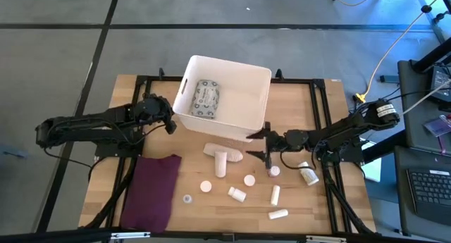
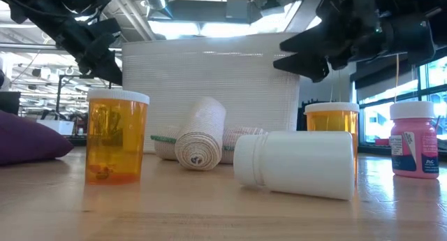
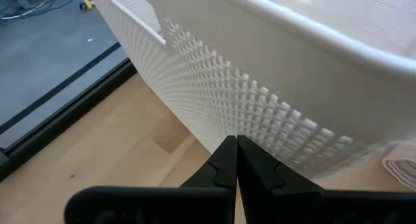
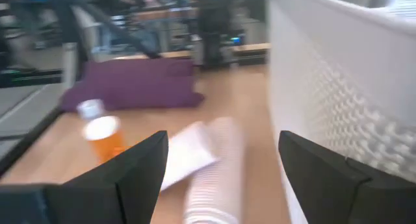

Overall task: Pick & place medical supplies in basket/bin
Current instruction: Move the white bin to the top middle of the table, then put the right white pill bottle into the white bin

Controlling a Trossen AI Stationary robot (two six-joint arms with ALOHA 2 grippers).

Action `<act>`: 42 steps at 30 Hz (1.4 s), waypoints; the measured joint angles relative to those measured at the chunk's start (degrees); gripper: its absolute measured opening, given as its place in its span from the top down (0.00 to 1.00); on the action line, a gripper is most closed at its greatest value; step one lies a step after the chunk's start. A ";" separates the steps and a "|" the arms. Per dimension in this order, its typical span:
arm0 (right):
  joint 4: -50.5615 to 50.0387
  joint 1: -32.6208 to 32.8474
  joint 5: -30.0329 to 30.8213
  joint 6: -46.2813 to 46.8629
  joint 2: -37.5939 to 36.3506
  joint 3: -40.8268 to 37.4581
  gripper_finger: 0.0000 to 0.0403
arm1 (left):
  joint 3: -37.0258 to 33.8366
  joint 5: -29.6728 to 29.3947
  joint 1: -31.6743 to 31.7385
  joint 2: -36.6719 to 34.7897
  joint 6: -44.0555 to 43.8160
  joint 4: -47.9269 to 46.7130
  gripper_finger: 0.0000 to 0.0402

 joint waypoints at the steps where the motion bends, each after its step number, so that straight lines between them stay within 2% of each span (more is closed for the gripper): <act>1: -0.02 0.01 1.07 -0.06 0.00 0.00 0.27 | 0.00 0.06 0.00 0.00 0.00 -0.02 0.99; 6: -0.07 -0.38 4.61 -0.23 0.00 0.00 0.27 | 0.00 -0.21 0.00 0.01 0.71 0.68 0.99; 12: -0.84 -2.52 10.27 -0.26 -0.02 0.00 0.27 | 0.00 1.30 0.02 0.84 3.41 7.03 0.99; 18: -0.94 -3.61 10.38 0.01 -0.01 0.00 0.27 | 0.03 1.29 0.00 4.10 4.51 10.70 0.99; 24: -0.98 -3.60 10.12 0.09 -0.01 0.00 0.27 | 0.02 1.36 0.00 7.47 4.50 10.16 0.99; 29: -3.86 -2.30 9.60 1.43 -2.97 0.02 0.27 | 0.02 -0.84 0.00 6.74 4.52 8.02 0.99; 34: -11.60 0.56 9.60 1.74 -11.57 0.07 0.27 | 0.04 -3.74 0.00 3.06 4.57 3.90 0.98; 37: -20.30 2.96 9.58 1.63 -15.30 2.78 0.27 | 0.04 -2.21 -0.02 -0.54 6.80 3.72 0.97; 39: -30.96 4.22 9.55 2.95 -16.69 7.40 0.27 | 0.04 0.14 -0.04 -2.81 8.90 6.36 0.96; 42: -52.53 5.83 9.50 9.88 -16.18 17.48 0.27 | 0.04 2.01 -0.04 -6.15 12.05 8.08 0.95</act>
